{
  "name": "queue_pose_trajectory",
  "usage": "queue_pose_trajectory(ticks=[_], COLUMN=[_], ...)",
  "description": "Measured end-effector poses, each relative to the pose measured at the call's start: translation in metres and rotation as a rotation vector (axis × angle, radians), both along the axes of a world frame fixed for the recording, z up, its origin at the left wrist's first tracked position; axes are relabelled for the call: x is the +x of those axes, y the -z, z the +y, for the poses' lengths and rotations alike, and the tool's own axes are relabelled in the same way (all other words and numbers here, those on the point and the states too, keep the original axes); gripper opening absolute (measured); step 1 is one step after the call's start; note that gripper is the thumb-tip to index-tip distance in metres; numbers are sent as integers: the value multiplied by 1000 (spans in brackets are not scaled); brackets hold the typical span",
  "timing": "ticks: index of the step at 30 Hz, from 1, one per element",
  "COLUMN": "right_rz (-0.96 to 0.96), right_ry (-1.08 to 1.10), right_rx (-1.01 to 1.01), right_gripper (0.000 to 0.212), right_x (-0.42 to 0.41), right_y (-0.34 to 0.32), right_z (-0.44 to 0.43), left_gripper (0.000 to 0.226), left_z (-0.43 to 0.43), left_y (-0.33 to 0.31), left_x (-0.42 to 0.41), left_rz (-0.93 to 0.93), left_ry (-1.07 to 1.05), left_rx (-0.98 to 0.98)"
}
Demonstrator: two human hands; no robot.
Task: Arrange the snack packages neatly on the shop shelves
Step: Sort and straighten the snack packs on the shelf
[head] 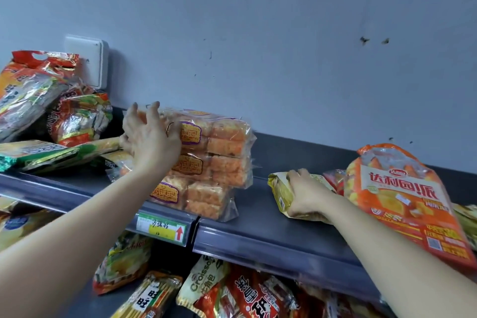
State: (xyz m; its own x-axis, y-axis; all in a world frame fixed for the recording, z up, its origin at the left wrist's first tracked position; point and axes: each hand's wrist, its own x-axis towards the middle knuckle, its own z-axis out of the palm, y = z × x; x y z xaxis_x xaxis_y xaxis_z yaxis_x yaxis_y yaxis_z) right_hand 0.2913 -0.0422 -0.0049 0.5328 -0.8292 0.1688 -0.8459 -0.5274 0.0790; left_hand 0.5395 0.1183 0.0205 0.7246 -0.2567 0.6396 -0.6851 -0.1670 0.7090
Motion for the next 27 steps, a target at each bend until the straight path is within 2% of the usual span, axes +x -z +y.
queue_pose_trajectory(ticks=[3, 5, 9, 15, 19, 22, 23, 24, 25, 27], right_rz=[30, -9, -306, -986, -1210, -1244, -1230, -1189, -1126, -965], right_ry=[18, 12, 72, 108, -105, -271, -327, -386, -447, -585], right_rx=[-161, -164, -188, -334, -447, -602, -666, -739, -814, -928], right_gripper=[39, 26, 35, 16, 21, 17, 16, 16, 17, 19], right_x=[-1, -4, -16, -36, -36, -40, -43, -47, -50, -58], right_y=[-1, -4, -14, -41, -54, -57, -58, -58, -58, -55], right_z=[15, 23, 34, 53, 85, 112, 119, 126, 133, 144], left_gripper=[55, 56, 61, 65, 57, 45, 47, 58, 71, 91], left_z=[1, 4, 12, 19, 21, 25, 26, 28, 30, 35], left_y=[4, 3, 3, 8, 14, 16, 15, 10, 5, -8], left_x=[-5, -9, -15, -27, -38, -53, -59, -67, -74, -84], left_rz=[-33, -38, -52, -96, -157, -210, -148, -2, 223, 740], left_ry=[36, 59, 87, 142, 165, 249, 352, 501, 680, 1038], left_rx=[6, 37, 108, 183, 194, 48, -18, -88, -140, -114])
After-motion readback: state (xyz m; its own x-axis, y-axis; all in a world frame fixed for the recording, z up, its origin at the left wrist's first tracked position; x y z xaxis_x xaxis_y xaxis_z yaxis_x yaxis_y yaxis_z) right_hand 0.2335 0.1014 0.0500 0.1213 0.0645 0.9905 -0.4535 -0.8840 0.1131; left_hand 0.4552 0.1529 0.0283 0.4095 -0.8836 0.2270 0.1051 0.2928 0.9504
